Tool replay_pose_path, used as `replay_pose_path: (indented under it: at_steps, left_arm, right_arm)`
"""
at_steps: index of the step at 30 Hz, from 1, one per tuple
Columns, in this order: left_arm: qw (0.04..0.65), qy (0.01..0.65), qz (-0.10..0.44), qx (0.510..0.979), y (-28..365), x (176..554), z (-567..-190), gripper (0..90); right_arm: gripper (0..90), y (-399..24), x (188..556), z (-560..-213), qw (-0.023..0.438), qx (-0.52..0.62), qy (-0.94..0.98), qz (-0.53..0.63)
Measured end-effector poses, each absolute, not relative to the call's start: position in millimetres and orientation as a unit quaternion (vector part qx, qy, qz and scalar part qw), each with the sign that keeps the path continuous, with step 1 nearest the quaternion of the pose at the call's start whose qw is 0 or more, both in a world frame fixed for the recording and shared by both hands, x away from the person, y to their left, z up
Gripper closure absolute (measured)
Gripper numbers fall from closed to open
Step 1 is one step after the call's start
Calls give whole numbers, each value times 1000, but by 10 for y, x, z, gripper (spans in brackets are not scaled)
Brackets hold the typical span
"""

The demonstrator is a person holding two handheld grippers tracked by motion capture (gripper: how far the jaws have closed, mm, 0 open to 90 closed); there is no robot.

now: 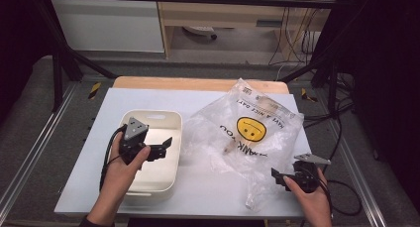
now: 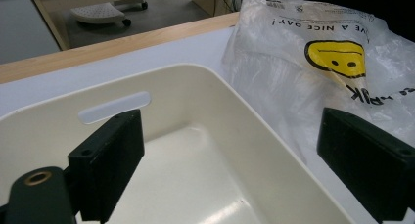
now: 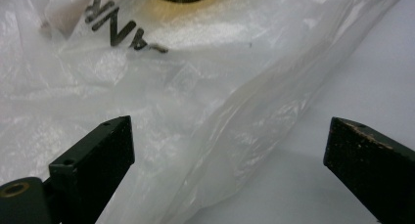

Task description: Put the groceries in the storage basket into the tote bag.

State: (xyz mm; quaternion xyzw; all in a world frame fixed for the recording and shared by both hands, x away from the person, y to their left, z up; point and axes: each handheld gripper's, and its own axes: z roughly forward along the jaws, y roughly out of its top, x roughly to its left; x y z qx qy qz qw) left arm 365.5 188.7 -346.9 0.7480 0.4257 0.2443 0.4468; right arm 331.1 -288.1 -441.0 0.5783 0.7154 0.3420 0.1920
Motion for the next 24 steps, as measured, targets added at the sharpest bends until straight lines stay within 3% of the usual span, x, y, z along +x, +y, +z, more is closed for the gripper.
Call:
replay_pose_path:
  at_steps: [5,9,12,15,24]
  left_arm:
    - [444,427,246,748,1896,3656,-3486,99]
    - [444,429,246,747,1893,3662,-3498,100]
    - [444,429,245,748,1888,3667,-3508,100]
    - [445,430,245,746,1889,3671,-3512,100]
    - [446,430,243,746,1884,3669,-3503,101]
  right_arm:
    - [46,-2796,3330,-4512,160,577,734,320]
    - [59,-2696,3340,-4534,171,561,747,313]
    - [142,-2594,3317,-4548,198,532,768,296]
    - [391,-2568,3282,-4529,202,516,772,312]
    - [858,-2572,3306,-4512,193,500,780,324]
